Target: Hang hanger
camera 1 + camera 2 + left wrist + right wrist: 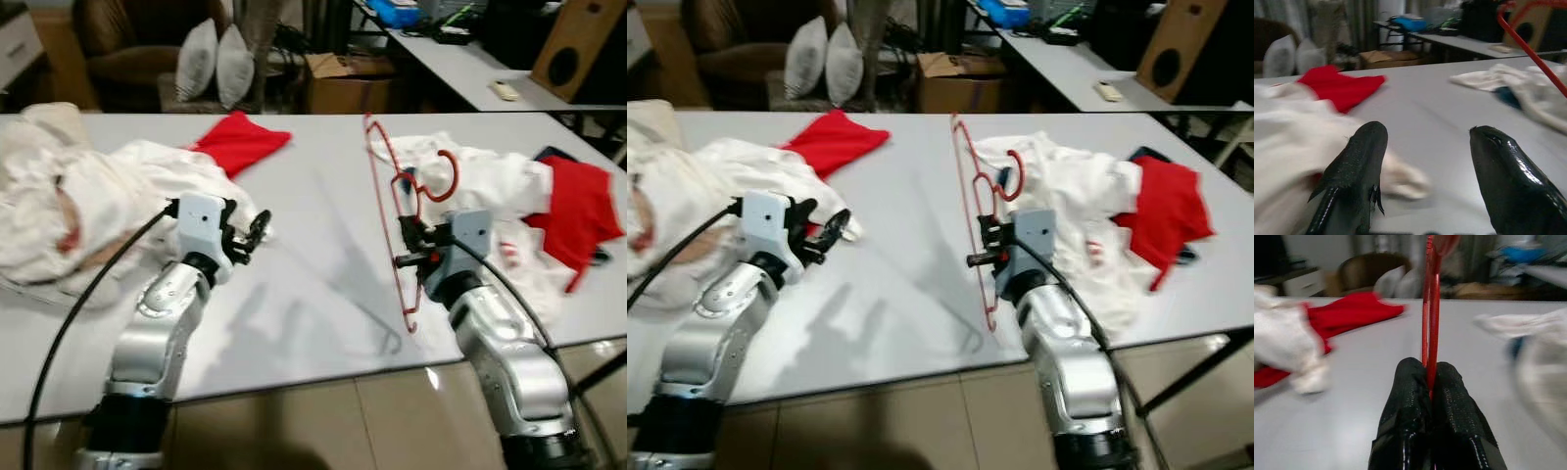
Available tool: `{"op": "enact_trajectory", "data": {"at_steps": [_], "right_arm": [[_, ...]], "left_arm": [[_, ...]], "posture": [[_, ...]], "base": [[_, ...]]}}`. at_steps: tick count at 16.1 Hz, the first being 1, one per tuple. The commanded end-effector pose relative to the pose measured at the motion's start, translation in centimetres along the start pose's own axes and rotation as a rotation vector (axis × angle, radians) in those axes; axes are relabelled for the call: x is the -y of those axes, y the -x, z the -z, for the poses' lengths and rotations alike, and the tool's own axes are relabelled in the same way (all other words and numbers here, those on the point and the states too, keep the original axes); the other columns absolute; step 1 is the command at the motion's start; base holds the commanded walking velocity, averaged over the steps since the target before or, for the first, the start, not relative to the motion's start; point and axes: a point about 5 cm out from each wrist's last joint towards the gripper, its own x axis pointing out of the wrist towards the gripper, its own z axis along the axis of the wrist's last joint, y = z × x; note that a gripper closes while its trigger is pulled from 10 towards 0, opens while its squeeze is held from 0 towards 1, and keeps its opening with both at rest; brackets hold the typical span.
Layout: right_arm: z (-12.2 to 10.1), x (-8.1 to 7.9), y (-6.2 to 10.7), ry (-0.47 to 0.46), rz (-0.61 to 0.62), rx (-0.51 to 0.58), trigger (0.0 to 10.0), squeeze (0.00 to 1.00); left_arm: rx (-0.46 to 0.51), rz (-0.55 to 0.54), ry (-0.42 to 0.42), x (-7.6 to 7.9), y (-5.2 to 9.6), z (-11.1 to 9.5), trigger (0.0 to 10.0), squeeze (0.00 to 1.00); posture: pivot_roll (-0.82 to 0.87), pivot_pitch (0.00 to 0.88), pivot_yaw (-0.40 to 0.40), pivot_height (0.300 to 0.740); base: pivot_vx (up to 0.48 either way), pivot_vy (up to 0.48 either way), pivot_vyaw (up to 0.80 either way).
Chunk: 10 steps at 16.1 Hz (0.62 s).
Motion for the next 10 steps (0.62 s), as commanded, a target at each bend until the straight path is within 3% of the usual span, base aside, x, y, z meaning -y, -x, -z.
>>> {"op": "enact_trajectory", "data": {"at_steps": [1,4,7,10], "right_arm": [[-0.4,0.3,0.1,0.009,0.005,0.013,10.0,0.00],[-0.4,0.2,0.0,0.007,0.003,0.017,10.0,0.00],[-0.6,0.0,-0.3,0.045,-0.008,0.028,10.0,0.00],[-0.8,0.3,-0.4,0.035,0.022,0.039,10.0,0.00]], "left_arm": [[0.000,-0.011,0.001,-0.1,-0.2,0.0,10.0,0.00],[-0.027,0.027,-0.098,-0.1,-0.5,0.4,10.0,0.00],[-0.059,0.061,-0.144,-0.7,-1.5,0.8,10.0,0.00],[-0.058,0.148,-0.226,-0.4,-4.0,0.5,10.0,0.00]], "posture": [[-0.14,0.000,-0.040,0.740],[-0.13,0.000,-0.042,0.740],[-0.13,0.000,-0.035,0.740],[-0.14,0.000,-0.023,0.740]], "base": [[0.000,0.000,0.00],[0.000,0.000,0.00],[0.000,0.000,0.00],[0.000,0.000,0.00]]}}
